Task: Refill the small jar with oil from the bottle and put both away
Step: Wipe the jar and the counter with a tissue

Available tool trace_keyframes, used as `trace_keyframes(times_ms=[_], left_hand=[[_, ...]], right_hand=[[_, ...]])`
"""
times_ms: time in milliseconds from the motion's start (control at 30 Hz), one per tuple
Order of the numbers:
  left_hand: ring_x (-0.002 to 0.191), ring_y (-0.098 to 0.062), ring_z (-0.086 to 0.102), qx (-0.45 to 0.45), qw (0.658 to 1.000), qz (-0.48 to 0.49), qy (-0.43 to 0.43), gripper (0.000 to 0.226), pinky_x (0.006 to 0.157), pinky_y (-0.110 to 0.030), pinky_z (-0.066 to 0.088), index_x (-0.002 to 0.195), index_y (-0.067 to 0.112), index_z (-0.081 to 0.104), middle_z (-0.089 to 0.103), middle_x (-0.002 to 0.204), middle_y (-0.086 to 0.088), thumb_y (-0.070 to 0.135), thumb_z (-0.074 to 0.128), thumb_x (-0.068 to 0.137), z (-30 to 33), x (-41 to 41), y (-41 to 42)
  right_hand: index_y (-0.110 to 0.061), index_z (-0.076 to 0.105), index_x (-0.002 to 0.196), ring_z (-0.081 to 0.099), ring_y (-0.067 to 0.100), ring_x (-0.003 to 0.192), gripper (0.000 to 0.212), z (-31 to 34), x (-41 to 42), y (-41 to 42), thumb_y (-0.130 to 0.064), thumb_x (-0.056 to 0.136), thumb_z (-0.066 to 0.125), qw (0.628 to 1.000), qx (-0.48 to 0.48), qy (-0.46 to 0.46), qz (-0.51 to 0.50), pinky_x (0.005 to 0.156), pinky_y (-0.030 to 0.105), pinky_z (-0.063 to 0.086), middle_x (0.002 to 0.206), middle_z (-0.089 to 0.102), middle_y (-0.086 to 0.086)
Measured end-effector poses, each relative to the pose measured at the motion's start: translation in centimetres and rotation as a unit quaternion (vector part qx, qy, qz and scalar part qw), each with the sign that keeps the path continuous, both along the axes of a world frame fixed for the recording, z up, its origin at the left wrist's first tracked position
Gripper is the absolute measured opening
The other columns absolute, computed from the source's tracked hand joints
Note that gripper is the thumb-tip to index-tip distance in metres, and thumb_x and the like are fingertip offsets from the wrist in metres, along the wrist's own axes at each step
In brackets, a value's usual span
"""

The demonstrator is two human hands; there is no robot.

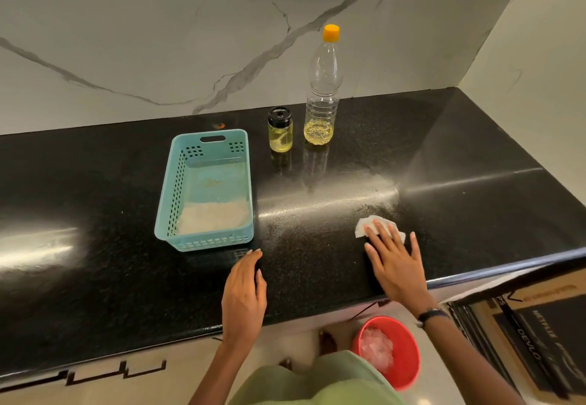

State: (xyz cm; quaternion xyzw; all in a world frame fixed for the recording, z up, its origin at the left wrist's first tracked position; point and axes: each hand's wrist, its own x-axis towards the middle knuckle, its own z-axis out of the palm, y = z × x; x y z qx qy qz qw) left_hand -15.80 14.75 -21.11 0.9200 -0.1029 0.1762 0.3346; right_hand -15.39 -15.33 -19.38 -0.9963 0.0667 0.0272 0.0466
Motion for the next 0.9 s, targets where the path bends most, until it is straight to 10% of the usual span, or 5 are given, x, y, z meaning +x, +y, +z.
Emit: trace_keyframes(times_ms=[133, 500, 900], left_hand=[[0.116, -0.017, 0.058, 0.004, 1.0, -0.006, 0.002, 0.036, 0.097, -0.036, 0.05, 0.126, 0.005, 0.057, 0.062, 0.123, -0.007, 0.019, 0.043, 0.095, 0.1, 0.0, -0.1], [0.114, -0.017, 0.058, -0.022, 1.0, -0.004, -0.005, 0.037, 0.097, -0.033, 0.049, 0.124, 0.005, 0.058, 0.063, 0.121, -0.007, 0.0, 0.061, 0.087, 0.5, 0.1, -0.1], [0.115, -0.018, 0.056, -0.025, 0.999, 0.033, -0.002, 0.034, 0.1, -0.032, 0.045, 0.124, 0.004, 0.057, 0.061, 0.122, -0.008, 0.014, 0.045, 0.094, 0.8, -1.6, 2.2]], right_hand=[[-0.033, 0.012, 0.15, -0.01, 0.019, 0.146, 0.091, -0.4, -2.9, 0.8, -0.06, 0.077, -0.035, 1.0, 0.001, 0.021, 0.007, 0.116, 0.048, -0.011, 0.159, 0.004, -0.008], [-0.034, 0.035, 0.145, 0.023, 0.019, 0.144, 0.049, -0.2, -4.4, 12.6, -0.049, 0.1, 0.023, 0.985, 0.075, -0.037, 0.153, 0.113, 0.048, 0.013, 0.152, 0.032, -0.008], [-0.034, 0.015, 0.15, -0.004, 0.02, 0.147, 0.066, 0.7, 5.2, 17.3, -0.053, 0.09, -0.002, 0.983, 0.068, 0.019, 0.172, 0.116, 0.046, -0.014, 0.159, 0.008, -0.006]])
